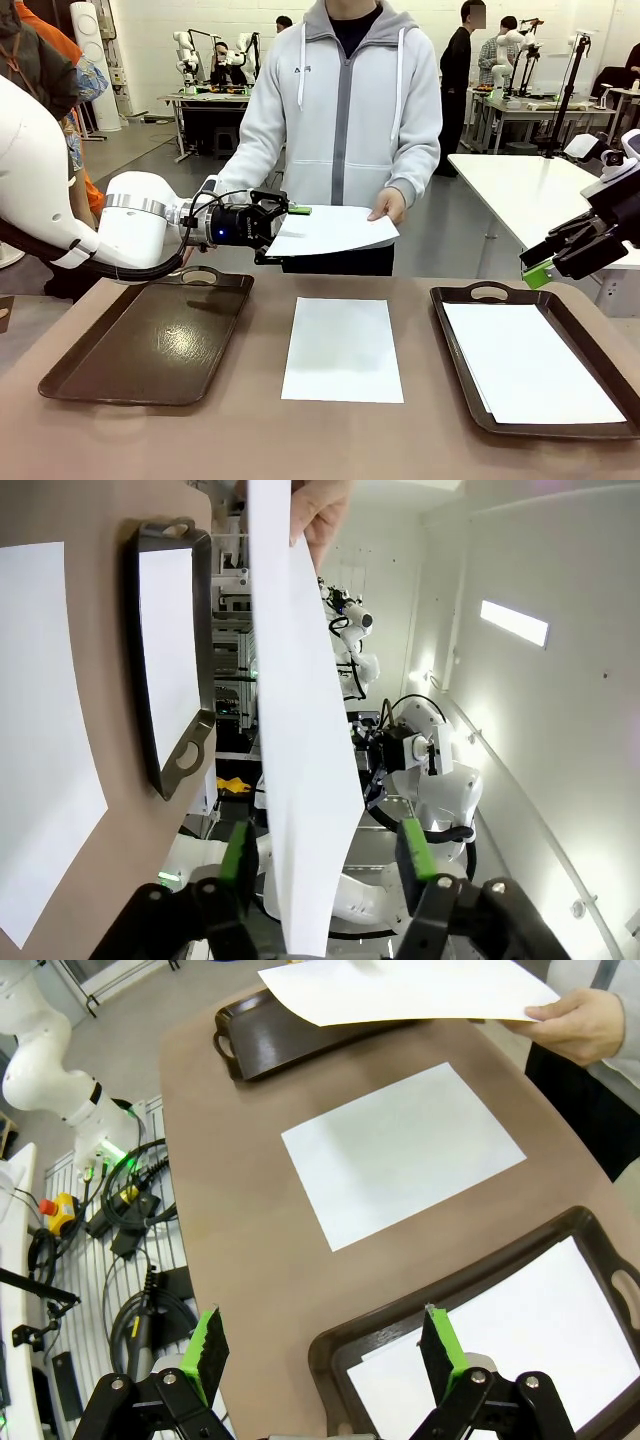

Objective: Sort the A4 documents.
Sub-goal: Receive the A4 Paper.

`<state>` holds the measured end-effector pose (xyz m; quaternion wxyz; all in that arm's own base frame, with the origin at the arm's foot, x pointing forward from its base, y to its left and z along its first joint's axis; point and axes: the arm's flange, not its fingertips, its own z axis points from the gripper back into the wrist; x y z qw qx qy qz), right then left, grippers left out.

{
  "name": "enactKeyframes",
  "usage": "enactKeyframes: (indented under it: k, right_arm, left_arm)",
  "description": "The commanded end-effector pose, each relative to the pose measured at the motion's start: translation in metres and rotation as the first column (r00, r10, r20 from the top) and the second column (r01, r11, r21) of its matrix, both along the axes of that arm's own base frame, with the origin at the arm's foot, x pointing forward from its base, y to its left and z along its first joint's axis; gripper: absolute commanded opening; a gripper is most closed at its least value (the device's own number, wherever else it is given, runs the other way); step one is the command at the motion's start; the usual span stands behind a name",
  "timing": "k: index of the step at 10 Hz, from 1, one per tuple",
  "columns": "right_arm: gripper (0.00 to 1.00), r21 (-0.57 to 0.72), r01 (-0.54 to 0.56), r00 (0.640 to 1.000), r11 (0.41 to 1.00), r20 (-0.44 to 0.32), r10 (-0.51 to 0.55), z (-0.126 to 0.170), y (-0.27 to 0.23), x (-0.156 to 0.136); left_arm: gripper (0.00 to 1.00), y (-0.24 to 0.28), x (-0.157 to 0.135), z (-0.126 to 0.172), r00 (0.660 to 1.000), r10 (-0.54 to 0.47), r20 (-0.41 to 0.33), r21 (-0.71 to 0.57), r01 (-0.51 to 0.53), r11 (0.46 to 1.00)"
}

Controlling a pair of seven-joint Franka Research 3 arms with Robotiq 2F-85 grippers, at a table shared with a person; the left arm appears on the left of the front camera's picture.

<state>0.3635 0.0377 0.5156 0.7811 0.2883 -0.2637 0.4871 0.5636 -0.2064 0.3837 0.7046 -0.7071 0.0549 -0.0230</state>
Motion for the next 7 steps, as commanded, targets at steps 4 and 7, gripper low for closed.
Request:
enactKeyframes:
  k: [4, 7]
  right_arm:
    - [1.0, -0.003, -0.006, 1.0, 1.0, -0.004, 0.006, -0.0014, 0.001, -0.0008]
    - [1.0, -0.003, -0.006, 1.0, 1.0, -0.004, 0.006, -0.0014, 0.001, -0.0008]
  left_arm:
    - [0.38, 0.0035, 0.0018, 0.0021, 1.0, 0.013, 0.009, 0.017, -0.014, 1.0]
    - [0.04, 0.0032, 0.0042, 0.0014, 1.0, 0.02, 0.012, 0.015, -0.021, 1.0]
